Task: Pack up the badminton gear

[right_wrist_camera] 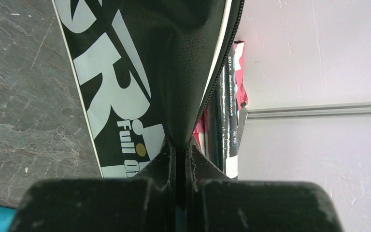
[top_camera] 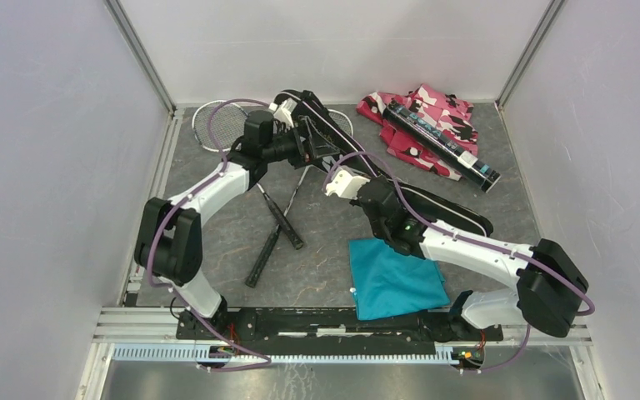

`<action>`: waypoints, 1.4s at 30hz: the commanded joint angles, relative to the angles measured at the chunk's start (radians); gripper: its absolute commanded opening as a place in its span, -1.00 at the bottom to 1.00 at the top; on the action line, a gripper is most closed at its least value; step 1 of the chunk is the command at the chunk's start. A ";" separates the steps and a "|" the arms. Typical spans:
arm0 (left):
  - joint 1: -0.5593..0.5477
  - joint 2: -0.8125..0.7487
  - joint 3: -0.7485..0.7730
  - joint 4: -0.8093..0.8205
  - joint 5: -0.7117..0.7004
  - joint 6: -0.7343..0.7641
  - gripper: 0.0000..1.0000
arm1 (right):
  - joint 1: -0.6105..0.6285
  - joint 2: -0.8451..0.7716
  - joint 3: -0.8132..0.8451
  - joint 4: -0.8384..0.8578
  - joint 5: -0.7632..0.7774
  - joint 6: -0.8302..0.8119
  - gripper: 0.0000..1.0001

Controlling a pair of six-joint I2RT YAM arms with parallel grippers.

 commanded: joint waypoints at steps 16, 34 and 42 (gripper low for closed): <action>-0.015 -0.005 0.150 -0.035 -0.119 -0.058 0.85 | -0.001 -0.012 0.049 0.021 -0.033 0.032 -1.00; -0.036 0.070 0.238 -0.021 -0.009 0.084 -0.96 | -0.055 -0.095 0.136 -0.203 -0.354 0.078 -0.01; -0.036 0.043 0.189 0.092 0.111 0.136 -0.96 | -0.224 -0.166 0.303 -0.379 -0.733 0.139 0.73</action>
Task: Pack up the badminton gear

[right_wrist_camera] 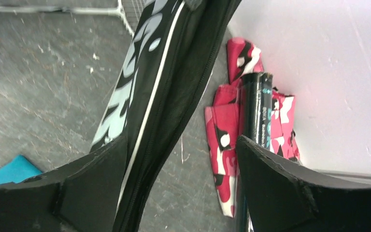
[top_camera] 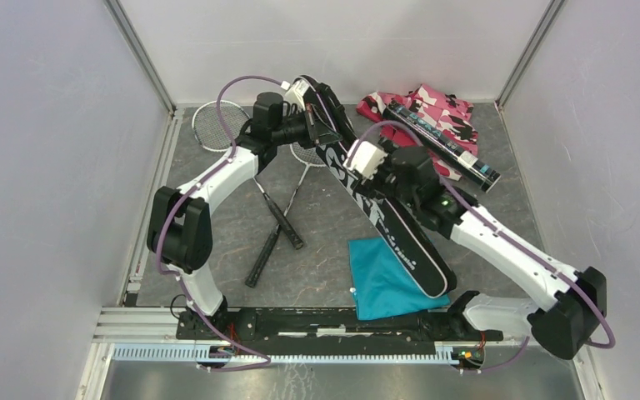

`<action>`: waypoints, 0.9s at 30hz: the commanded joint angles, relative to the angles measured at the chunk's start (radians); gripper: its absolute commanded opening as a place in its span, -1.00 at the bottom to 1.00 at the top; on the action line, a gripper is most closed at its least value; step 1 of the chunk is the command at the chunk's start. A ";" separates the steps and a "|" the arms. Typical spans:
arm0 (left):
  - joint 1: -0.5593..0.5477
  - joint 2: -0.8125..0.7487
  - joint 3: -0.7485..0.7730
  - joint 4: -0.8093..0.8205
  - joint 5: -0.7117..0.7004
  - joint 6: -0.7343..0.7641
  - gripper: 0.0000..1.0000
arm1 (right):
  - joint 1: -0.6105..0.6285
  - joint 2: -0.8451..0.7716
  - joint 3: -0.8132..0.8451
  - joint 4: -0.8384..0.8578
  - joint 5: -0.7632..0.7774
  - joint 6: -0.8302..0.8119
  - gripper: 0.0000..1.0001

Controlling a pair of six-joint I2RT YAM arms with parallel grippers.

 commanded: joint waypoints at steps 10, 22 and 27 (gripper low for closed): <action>-0.017 -0.080 -0.146 0.325 0.143 -0.021 -0.96 | -0.169 0.042 0.209 -0.073 -0.315 0.226 0.61; -0.057 -0.097 -0.178 0.340 0.132 -0.010 -0.96 | -0.189 0.164 0.203 -0.060 -0.369 0.291 0.50; -0.057 -0.106 -0.191 0.343 0.139 0.011 -0.96 | -0.208 0.180 0.186 -0.046 -0.356 0.291 0.35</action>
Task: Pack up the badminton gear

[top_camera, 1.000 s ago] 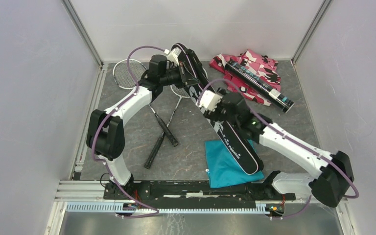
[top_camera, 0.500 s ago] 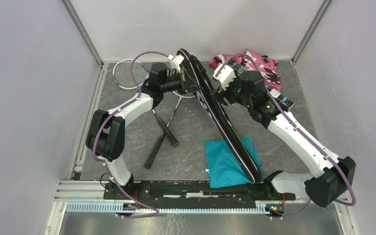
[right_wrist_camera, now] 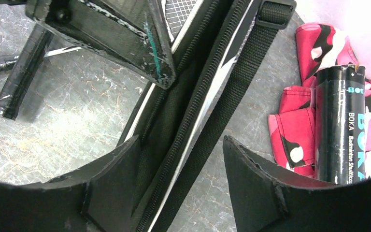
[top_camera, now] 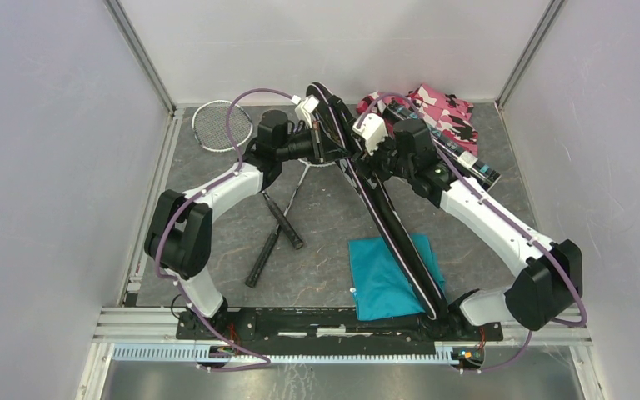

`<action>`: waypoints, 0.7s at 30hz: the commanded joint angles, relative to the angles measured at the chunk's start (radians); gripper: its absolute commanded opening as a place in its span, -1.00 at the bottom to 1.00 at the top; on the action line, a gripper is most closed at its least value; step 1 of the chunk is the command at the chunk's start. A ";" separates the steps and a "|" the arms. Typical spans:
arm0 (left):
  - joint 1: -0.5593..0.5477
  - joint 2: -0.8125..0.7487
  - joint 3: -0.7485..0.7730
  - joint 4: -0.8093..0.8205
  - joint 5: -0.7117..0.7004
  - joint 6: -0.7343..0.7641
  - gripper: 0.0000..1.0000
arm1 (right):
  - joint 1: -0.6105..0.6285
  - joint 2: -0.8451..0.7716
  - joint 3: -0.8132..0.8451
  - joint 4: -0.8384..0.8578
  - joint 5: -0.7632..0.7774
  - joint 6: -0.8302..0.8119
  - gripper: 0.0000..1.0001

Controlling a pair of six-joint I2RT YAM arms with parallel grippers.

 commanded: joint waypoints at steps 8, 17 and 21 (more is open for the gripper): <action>-0.003 -0.059 -0.005 0.091 0.054 0.024 -0.96 | -0.058 -0.019 -0.002 0.040 -0.045 0.014 0.32; -0.006 -0.049 0.003 0.142 0.100 0.001 -0.96 | -0.058 0.063 -0.040 0.059 -0.093 0.029 0.18; -0.006 -0.047 0.007 0.105 0.072 0.034 -0.96 | -0.070 0.073 -0.019 0.061 0.009 0.023 -0.36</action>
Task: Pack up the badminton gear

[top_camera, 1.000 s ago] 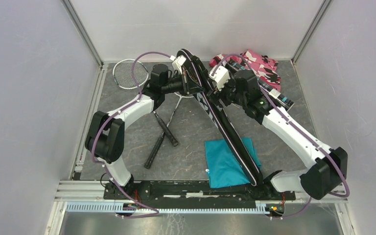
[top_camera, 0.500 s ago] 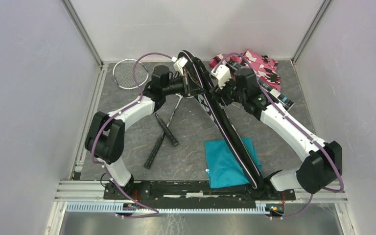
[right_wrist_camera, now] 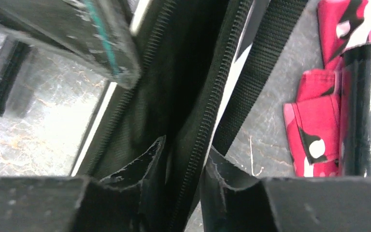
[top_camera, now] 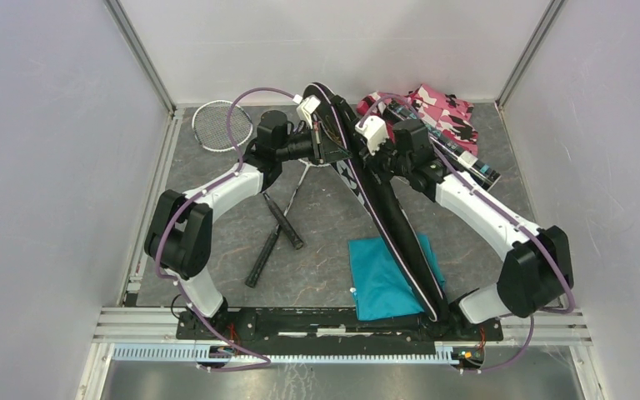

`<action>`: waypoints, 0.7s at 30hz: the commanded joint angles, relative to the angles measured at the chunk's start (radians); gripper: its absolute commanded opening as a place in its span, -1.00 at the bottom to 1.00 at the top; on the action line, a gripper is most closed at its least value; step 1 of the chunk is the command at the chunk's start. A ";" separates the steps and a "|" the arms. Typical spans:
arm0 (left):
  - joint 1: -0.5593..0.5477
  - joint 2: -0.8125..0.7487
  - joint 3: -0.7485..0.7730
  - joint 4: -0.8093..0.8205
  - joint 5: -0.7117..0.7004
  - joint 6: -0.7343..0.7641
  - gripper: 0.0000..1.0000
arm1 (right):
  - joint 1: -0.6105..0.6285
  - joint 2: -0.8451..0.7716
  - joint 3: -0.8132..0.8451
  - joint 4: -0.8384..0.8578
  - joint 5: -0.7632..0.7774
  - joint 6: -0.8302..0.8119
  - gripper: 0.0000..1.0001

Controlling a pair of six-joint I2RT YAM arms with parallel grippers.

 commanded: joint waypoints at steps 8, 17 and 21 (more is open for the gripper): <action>-0.007 0.019 0.128 -0.158 -0.087 0.144 -0.96 | -0.076 -0.144 0.020 0.045 0.420 -0.027 -1.00; -0.034 0.183 0.309 -0.325 -0.157 0.198 -0.96 | -0.085 -0.269 -0.110 0.115 0.707 -0.099 -1.00; -0.061 0.264 0.384 -0.349 -0.148 0.195 -0.88 | -0.086 -0.269 -0.148 0.120 0.715 -0.086 -1.00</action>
